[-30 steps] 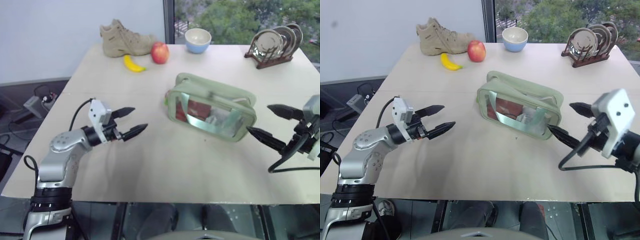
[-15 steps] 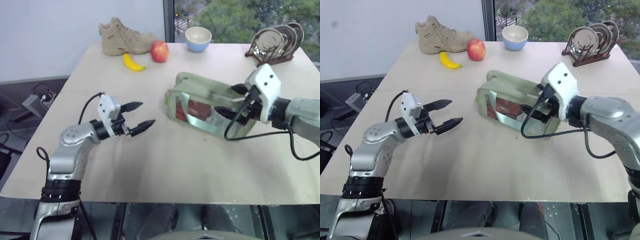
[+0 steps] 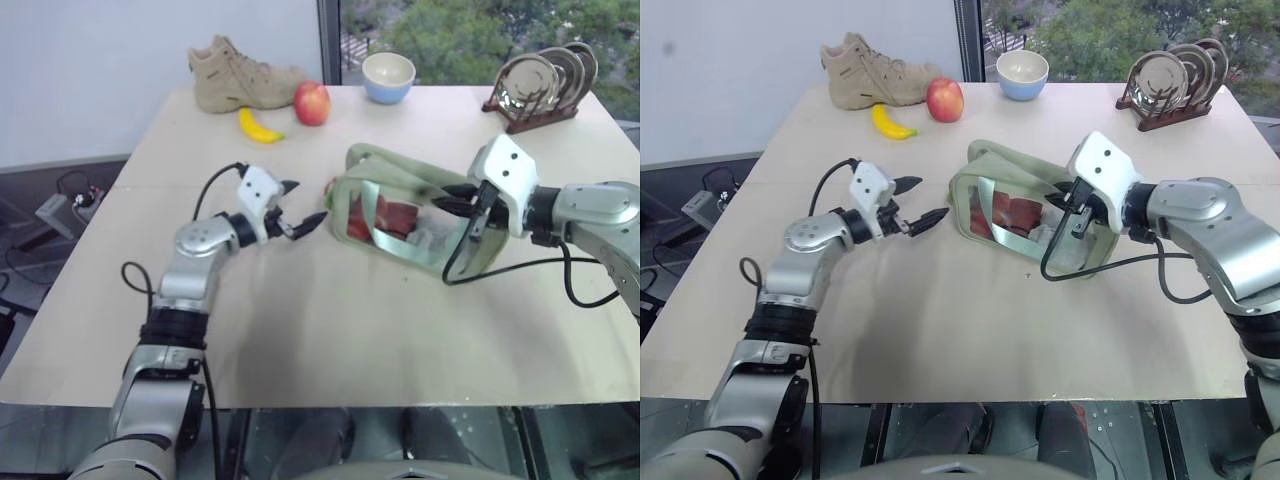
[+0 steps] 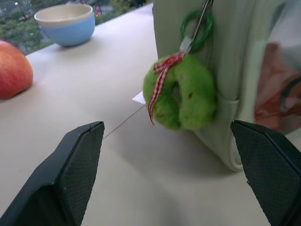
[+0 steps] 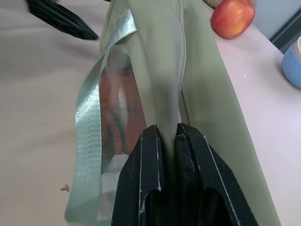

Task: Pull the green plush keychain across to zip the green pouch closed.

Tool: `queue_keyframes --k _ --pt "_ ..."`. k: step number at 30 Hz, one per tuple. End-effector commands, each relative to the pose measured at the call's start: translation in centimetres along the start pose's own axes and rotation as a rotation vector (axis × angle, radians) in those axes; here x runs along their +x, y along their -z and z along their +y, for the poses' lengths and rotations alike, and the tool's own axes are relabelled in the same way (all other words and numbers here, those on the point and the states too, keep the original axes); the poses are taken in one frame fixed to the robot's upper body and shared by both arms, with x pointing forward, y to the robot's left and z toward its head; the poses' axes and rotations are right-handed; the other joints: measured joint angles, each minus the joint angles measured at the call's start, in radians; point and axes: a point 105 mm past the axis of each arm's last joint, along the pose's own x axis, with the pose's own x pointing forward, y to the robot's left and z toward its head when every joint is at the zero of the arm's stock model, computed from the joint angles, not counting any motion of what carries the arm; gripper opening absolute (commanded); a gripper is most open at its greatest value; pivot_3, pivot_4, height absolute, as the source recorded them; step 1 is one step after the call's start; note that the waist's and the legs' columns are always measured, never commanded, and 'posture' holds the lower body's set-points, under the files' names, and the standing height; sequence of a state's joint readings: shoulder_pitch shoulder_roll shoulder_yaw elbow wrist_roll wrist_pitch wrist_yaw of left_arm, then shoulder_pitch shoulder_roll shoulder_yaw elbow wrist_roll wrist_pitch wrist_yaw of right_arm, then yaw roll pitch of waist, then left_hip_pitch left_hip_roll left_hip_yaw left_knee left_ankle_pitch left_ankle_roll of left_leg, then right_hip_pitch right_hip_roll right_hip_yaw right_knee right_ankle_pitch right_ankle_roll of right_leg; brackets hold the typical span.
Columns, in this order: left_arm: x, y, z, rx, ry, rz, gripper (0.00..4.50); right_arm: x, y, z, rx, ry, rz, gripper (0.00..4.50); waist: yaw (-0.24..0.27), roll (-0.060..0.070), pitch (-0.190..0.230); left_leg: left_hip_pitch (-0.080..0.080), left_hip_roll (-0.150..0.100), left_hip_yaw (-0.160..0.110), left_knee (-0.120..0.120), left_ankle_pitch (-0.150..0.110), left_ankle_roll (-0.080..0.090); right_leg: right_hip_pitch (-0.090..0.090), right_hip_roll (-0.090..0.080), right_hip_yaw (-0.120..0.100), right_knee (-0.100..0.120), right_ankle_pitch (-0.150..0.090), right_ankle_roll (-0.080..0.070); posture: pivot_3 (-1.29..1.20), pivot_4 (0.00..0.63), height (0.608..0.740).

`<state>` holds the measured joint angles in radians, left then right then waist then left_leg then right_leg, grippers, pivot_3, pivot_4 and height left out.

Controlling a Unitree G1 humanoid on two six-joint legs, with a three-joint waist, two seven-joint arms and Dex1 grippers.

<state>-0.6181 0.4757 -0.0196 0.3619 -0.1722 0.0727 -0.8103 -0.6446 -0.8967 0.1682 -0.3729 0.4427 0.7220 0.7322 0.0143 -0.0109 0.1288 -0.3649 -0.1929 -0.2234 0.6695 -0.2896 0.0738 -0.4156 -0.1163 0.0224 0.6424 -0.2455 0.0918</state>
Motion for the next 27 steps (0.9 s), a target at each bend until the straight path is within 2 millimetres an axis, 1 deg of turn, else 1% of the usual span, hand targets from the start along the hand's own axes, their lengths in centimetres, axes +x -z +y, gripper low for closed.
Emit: queue_keyframes --k 1,3,5,6,7,8,9,10,13,14,16,17,19,22,24,27 --pt "0.8 -0.5 0.1 0.086 -0.012 -0.009 4.50 -0.2 -0.3 -0.3 -0.055 0.005 -0.009 0.10 0.000 0.000 0.000 0.000 0.000 0.000 0.000 0.000 0.000 0.000 0.000 0.000 0.000 0.000 0.000 0.00 0.150 0.740" --pt "1.3 -0.3 -0.1 0.099 -0.024 -0.006 4.50 -0.2 -0.2 -0.3 -0.075 0.001 -0.010 0.10 0.000 0.000 0.000 0.000 0.000 0.000 0.000 0.000 0.000 0.000 0.000 0.000 0.000 0.000 0.000 0.00 0.150 0.740" --pt "2.0 -0.3 -0.7 0.135 -0.008 -0.011 4.50 -0.2 -0.2 -0.3 -0.080 -0.001 -0.013 0.10 0.001 0.000 0.000 0.000 0.000 0.000 0.000 0.000 0.000 0.000 0.000 0.000 0.000 0.000 0.000 0.00 0.150 0.740" --pt "2.3 -0.4 -1.0 0.142 -0.004 -0.016 3.97 -0.2 -0.2 -0.3 -0.084 -0.001 -0.016 0.00 0.002 0.000 0.000 0.000 0.000 0.000 0.001 0.000 0.000 0.000 0.000 0.000 0.000 0.000 0.000 0.00 0.150 0.740" --pt "2.6 -0.4 -1.2 0.145 -0.003 -0.022 3.78 -0.2 -0.2 -0.3 -0.086 -0.001 -0.019 0.00 0.002 0.000 0.000 -0.001 0.000 -0.001 0.001 0.000 0.000 0.000 0.000 0.000 0.000 0.000 0.000 0.00 0.150 0.740" --pt "2.9 -0.5 -1.3 0.149 -0.007 -0.028 3.47 -0.1 -0.3 -0.3 -0.088 -0.001 -0.021 0.00 0.002 0.000 0.000 -0.001 0.000 -0.001 0.001 0.000 0.000 0.000 0.000 0.000 0.000 0.000 0.000 0.00 0.150 0.740" --pt "3.2 -0.6 -1.4 0.170 -0.015 -0.037 2.90 -0.1 -0.2 -0.3 -0.091 -0.003 -0.021 0.00 0.001 0.000 0.000 -0.001 0.000 -0.001 0.001 0.000 0.000 0.000 0.000 0.000 0.000 0.000 0.000 0.00 0.150 0.740" --pt "3.4 -0.8 -1.4 0.179 -0.034 -0.046 2.78 -0.1 -0.1 -0.2 -0.094 -0.004 -0.020 0.00 0.000 0.000 0.000 -0.001 -0.001 -0.001 0.001 0.000 0.000 0.000 0.000 0.000 0.000 0.000 0.000 0.00 0.150 0.740" --pt "3.6 -1.4 -0.9 0.199 -0.074 -0.080 1.17 0.0 0.0 -0.1 -0.104 -0.004 -0.016 0.00 0.000 0.000 0.000 -0.001 -0.001 -0.001 0.001 0.000 0.000 0.000 -0.001 0.001 0.000 0.000 0.000 0.00 0.150 0.740" --pt "3.6 -1.7 -0.8 0.220 -0.079 -0.092 1.03 0.0 0.1 -0.1 -0.108 -0.003 -0.014 0.00 -0.001 0.000 0.000 -0.001 -0.001 -0.001 0.001 0.000 0.000 0.000 -0.001 0.001 0.001 0.000 0.000 0.00 0.150 0.740" --pt "3.3 -2.5 -0.2 0.260 -0.090 -0.125 0.12 0.0 0.3 -0.1 -0.117 0.001 -0.007 0.00 -0.002 0.000 0.000 -0.001 0.000 -0.001 0.001 0.000 0.000 -0.001 0.000 0.001 0.001 0.000 0.000 0.00 0.150 0.740" --pt "3.2 -3.0 0.3 0.299 -0.094 -0.136 0.05 0.0 0.4 0.0 -0.121 0.002 -0.004 0.00 -0.001 0.000 0.000 -0.001 0.000 -0.001 0.001 0.000 0.000 -0.001 -0.001 0.002 0.001 0.000 0.000 0.00 0.150 0.740" --pt "2.9 -4.2 1.3 0.387 -0.096 -0.161 0.05 0.1 0.7 0.0 -0.132 0.003 0.000 0.00 -0.001 0.000 0.000 -0.001 0.000 -0.001 0.002 0.000 0.000 0.000 -0.001 0.001 0.001 0.000 0.000 0.00 0.150 0.740" --pt "2.4 -6.5 2.7 0.546 -0.096 -0.198 0.05 0.2 0.9 0.0 -0.147 0.007 0.002 0.00 0.000 0.000 0.000 -0.001 0.000 -0.001 0.002 0.000 0.000 0.000 -0.001 0.002 0.001 0.000 0.000 0.00 0.150 0.740" --pt "2.3 -7.6 2.9 0.616 -0.080 -0.222 0.05 0.3 0.9 0.0 -0.150 0.007 0.001 0.00 -0.001 -0.001 0.000 -0.002 -0.001 -0.002 0.003 0.000 0.000 0.000 -0.001 0.001 0.001 0.000 0.000 0.00 0.150 0.740" --pt "2.4 -9.8 2.1 0.763 0.001 -0.293 0.05 0.5 0.9 0.0 -0.155 0.012 -0.003 0.00 -0.001 -0.001 0.000 -0.002 -0.001 -0.001 0.003 0.000 0.000 0.000 -0.001 0.001 0.001 0.000 0.000 0.00 0.150 0.740"
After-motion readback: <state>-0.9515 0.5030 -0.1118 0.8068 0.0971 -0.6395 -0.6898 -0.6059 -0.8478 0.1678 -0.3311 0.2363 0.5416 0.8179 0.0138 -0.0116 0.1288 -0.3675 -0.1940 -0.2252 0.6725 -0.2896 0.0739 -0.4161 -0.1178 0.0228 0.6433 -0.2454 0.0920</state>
